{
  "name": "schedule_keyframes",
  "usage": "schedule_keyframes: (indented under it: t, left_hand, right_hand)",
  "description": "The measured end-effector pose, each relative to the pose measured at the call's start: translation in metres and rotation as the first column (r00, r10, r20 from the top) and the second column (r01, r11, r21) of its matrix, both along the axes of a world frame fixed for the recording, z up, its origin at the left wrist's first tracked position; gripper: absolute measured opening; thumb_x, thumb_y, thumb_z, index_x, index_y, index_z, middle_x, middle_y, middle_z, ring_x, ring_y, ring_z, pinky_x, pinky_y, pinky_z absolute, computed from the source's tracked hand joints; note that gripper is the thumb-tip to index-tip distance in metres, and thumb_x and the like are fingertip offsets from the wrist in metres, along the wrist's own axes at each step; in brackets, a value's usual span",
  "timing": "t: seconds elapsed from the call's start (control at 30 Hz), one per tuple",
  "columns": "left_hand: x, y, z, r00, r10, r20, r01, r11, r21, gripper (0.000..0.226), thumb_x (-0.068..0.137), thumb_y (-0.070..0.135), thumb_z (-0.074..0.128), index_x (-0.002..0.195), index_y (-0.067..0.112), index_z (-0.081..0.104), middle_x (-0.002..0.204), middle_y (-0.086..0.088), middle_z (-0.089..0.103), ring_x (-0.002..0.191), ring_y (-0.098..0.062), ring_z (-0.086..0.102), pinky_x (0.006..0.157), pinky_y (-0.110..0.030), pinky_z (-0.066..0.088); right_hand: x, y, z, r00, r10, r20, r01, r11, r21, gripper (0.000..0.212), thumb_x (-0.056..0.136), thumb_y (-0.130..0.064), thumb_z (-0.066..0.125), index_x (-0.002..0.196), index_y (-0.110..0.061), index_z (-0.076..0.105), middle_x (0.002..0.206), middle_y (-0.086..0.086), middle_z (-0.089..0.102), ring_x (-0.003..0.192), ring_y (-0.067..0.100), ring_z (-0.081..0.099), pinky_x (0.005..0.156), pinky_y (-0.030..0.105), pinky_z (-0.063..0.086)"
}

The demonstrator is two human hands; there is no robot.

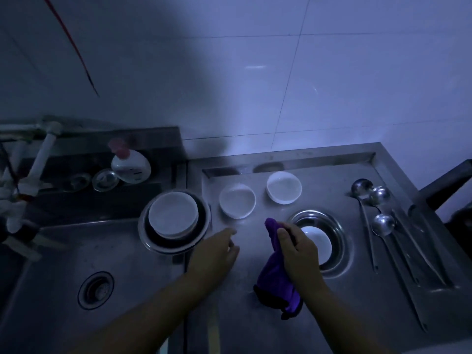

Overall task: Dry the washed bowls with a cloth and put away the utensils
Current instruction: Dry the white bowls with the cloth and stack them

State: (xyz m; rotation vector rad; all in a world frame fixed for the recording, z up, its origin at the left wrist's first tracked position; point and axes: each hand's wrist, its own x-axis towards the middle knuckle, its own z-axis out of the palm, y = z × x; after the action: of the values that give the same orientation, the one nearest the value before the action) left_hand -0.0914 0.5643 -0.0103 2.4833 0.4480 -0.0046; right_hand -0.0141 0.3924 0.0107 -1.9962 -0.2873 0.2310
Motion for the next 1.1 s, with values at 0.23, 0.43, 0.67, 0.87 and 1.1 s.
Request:
schedule_keyframes:
  t: [0.23,0.43,0.67,0.87,1.1]
  left_hand:
    - [0.097,-0.015,-0.055,0.784,0.506,-0.36,-0.621,0.616,-0.485,0.023,0.091,0.022,0.05,0.103,0.003,0.055,0.085,-0.015,0.064,0.078,-0.029,0.063,0.079,-0.04,0.056]
    - [0.144,-0.004,-0.086,0.478,0.718,-0.505,-0.754,0.041,-0.655,0.049,0.093,0.021,0.055,0.132,-0.003,0.039,0.103,-0.018,0.054,0.072,-0.029,0.056,0.06,-0.038,0.055]
    - [0.15,-0.009,-0.084,0.457,0.731,-0.507,-0.748,0.007,-0.664,0.043,0.087,-0.009,0.048,0.129,-0.009,0.041,0.092,-0.013,0.053,0.062,-0.022,0.054,0.047,-0.028,0.055]
    - [0.123,-0.047,-0.045,0.598,0.653,-0.466,-0.615,0.0,-0.789,0.032,0.085,-0.01,0.052,0.117,-0.004,0.051,0.087,-0.015,0.059,0.067,-0.025,0.056,0.058,-0.031,0.051]
    - [0.069,-0.058,0.022,0.878,0.468,-0.102,-0.374,0.538,-0.755,0.04,0.075,0.005,0.071,0.102,0.029,0.053,0.104,0.0,0.059,0.093,-0.016,0.06,0.066,-0.025,0.053]
  right_hand:
    - [0.044,-0.029,-0.024,0.993,0.066,-0.096,-0.067,0.998,-0.004,0.032,0.096,-0.015,0.053,0.09,-0.046,0.058,0.089,-0.021,0.065,0.088,-0.01,0.058,0.072,0.005,0.041]
    - [0.075,-0.051,-0.036,0.985,0.083,-0.15,-0.081,0.997,0.02,0.032,0.094,-0.012,0.056,0.089,-0.044,0.06,0.086,-0.02,0.067,0.086,-0.01,0.059,0.072,0.003,0.04]
    - [0.088,-0.067,-0.042,0.981,0.073,-0.179,-0.066,0.997,0.047,0.021,0.093,-0.009,0.056,0.096,-0.026,0.068,0.088,-0.014,0.07,0.085,-0.005,0.061,0.076,0.012,0.043]
    - [0.087,-0.069,-0.026,0.991,0.074,-0.116,-0.071,0.997,0.031,0.021,0.094,-0.009,0.055,0.092,-0.026,0.066,0.083,-0.013,0.068,0.08,-0.003,0.061,0.073,0.012,0.043]
    - [0.071,-0.068,0.011,0.999,0.051,-0.017,-0.049,0.997,0.056,0.026,0.097,-0.016,0.049,0.096,-0.039,0.06,0.091,-0.016,0.066,0.084,-0.004,0.06,0.072,0.009,0.044]
